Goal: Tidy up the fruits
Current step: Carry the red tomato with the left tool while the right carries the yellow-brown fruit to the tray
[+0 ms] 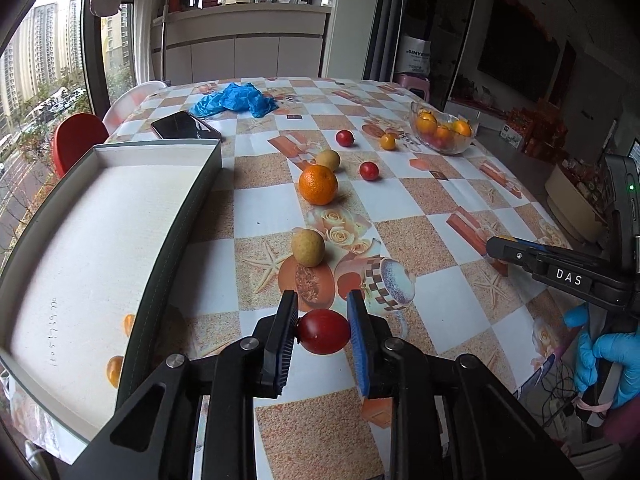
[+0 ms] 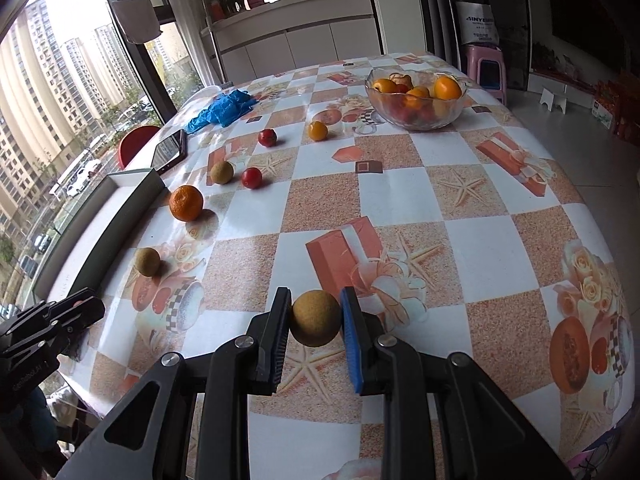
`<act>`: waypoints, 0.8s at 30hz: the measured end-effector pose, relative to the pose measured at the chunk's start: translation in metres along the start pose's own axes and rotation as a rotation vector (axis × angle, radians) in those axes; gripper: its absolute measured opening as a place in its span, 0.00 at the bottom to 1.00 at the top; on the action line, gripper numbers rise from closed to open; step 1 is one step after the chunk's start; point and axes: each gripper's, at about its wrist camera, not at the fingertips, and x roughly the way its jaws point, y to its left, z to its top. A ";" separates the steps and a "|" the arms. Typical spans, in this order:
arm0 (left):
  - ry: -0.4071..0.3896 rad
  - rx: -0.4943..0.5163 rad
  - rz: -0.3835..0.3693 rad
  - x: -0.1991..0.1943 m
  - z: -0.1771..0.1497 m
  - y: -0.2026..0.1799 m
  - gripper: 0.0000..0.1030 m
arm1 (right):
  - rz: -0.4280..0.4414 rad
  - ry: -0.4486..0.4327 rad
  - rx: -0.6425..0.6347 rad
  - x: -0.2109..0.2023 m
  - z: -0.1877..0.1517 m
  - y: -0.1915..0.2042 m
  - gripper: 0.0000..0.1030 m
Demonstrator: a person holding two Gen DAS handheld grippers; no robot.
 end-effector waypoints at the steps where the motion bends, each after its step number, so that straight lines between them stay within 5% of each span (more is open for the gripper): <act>1: -0.007 -0.005 0.000 -0.003 0.001 0.002 0.26 | 0.003 -0.002 -0.008 -0.001 0.001 0.004 0.27; 14: -0.123 -0.082 0.064 -0.045 0.013 0.053 0.26 | 0.091 -0.006 -0.134 -0.005 0.023 0.082 0.27; 24: -0.135 -0.195 0.139 -0.046 0.008 0.115 0.26 | 0.178 0.029 -0.269 0.013 0.036 0.165 0.26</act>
